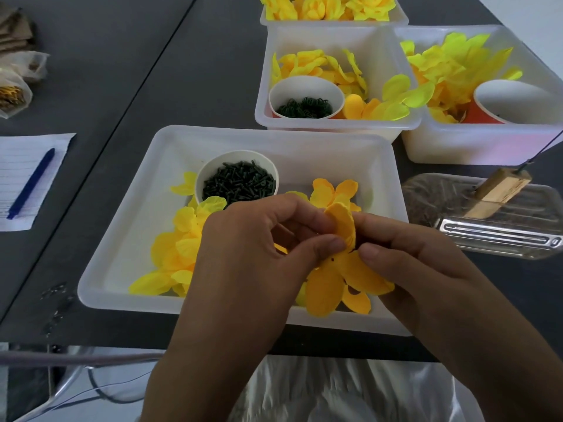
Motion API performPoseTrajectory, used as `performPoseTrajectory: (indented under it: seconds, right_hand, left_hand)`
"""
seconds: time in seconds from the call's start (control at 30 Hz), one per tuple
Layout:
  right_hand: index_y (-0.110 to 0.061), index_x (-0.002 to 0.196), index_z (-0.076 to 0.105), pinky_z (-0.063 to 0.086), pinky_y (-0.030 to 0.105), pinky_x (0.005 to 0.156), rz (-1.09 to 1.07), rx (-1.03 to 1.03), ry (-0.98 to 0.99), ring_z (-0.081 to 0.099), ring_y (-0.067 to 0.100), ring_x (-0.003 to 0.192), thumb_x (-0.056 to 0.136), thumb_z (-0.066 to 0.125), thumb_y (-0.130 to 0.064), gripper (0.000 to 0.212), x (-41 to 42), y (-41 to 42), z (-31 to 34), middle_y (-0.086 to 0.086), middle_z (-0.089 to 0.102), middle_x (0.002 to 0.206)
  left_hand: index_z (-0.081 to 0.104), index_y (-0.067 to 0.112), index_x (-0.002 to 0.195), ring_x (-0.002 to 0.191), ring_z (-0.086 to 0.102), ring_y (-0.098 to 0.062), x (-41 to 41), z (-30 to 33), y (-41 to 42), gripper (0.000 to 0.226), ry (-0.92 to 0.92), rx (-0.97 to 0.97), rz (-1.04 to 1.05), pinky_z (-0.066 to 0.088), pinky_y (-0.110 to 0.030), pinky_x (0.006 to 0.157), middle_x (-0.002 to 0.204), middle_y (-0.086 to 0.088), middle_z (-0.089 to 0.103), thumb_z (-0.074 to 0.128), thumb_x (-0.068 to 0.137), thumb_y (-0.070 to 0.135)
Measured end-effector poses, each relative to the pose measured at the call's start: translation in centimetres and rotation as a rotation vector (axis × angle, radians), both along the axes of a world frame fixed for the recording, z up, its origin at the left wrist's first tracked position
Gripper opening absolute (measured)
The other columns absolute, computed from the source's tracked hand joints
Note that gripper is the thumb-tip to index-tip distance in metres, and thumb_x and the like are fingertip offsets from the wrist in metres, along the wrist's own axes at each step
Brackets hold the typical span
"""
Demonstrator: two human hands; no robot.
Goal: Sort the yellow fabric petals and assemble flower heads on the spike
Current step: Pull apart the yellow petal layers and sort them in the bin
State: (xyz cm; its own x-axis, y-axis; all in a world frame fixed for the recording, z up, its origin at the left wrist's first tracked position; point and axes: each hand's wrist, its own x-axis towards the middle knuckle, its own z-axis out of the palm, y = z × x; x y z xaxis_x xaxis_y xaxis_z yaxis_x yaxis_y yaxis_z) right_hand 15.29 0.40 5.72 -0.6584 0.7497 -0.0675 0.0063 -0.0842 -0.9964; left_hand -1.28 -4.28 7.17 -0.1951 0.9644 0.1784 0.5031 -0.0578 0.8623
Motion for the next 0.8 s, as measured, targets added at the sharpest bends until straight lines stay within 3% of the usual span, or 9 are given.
performPoseTrajectory:
  seconds: [0.13, 0.27, 0.37, 0.53, 0.7, 0.8]
  right_hand:
    - [-0.052, 0.100, 0.068, 0.053, 0.030, 0.085, -0.018, 0.044, -0.009, 0.064, 0.017, 0.097, 0.085, 0.046, -0.027, 0.037, -0.2, -0.1, 0.0, -0.004, 0.071, 0.102]
    - [-0.047, 0.103, 0.068, 0.052, 0.029, 0.086, -0.058, 0.110, -0.015, 0.064, 0.018, 0.100, 0.086, 0.045, -0.022, 0.038, -0.7, -0.5, 0.1, -0.002, 0.070, 0.104]
    - [-0.048, 0.105, 0.067, 0.052, 0.024, 0.088, -0.080, 0.125, -0.019, 0.064, 0.014, 0.101, 0.086, 0.045, -0.022, 0.039, -0.8, -0.7, 0.0, -0.006, 0.071, 0.104]
    - [-0.053, 0.109, 0.063, 0.051, 0.021, 0.088, -0.085, 0.144, -0.045, 0.063, 0.011, 0.101, 0.085, 0.045, -0.025, 0.040, -0.7, -0.9, -0.1, -0.009, 0.070, 0.105]
    - [-0.053, 0.111, 0.061, 0.050, 0.017, 0.085, -0.113, 0.155, -0.028, 0.063, 0.008, 0.102, 0.086, 0.045, -0.025, 0.041, -0.8, -1.0, -0.1, -0.013, 0.070, 0.104]
    - [-0.051, 0.111, 0.062, 0.048, 0.015, 0.084, -0.145, 0.120, 0.014, 0.063, 0.005, 0.102, 0.085, 0.046, -0.024, 0.040, -0.9, -1.1, 0.0, -0.015, 0.070, 0.104]
  left_hand:
    - [0.071, 0.037, 0.080, 0.071, 0.064, -0.001, 0.4, 0.1, -0.2, 0.013, 0.078, 0.002, 0.042, 0.050, -0.017, 0.055, 0.073, 0.022, 0.067, 0.070, 0.071, 0.045]
    - [0.071, 0.036, 0.081, 0.071, 0.061, 0.003, 1.3, 0.2, -0.5, 0.007, 0.150, 0.040, 0.069, 0.041, -0.006, 0.053, 0.069, 0.021, 0.063, 0.068, 0.075, 0.039]
    - [0.072, 0.033, 0.079, 0.061, 0.057, 0.006, 1.3, 0.3, -0.5, 0.005, 0.073, 0.038, 0.051, 0.036, -0.002, 0.050, 0.068, 0.020, 0.063, 0.069, 0.075, 0.033]
    - [0.070, 0.030, 0.075, 0.068, 0.059, -0.004, 1.1, 0.3, -0.4, 0.003, -0.048, -0.024, -0.014, 0.039, -0.006, 0.053, 0.070, 0.015, 0.064, 0.067, 0.075, 0.029]
    - [0.063, 0.026, 0.068, 0.062, 0.052, -0.004, 1.4, 0.1, -0.1, 0.006, -0.154, -0.044, -0.027, 0.038, -0.009, 0.051, 0.064, 0.011, 0.057, 0.061, 0.073, 0.023]
    - [0.062, 0.023, 0.065, 0.061, 0.050, -0.017, 1.7, 0.0, 0.0, 0.008, -0.281, -0.010, 0.013, 0.040, -0.021, 0.048, 0.063, 0.001, 0.056, 0.060, 0.071, 0.019]
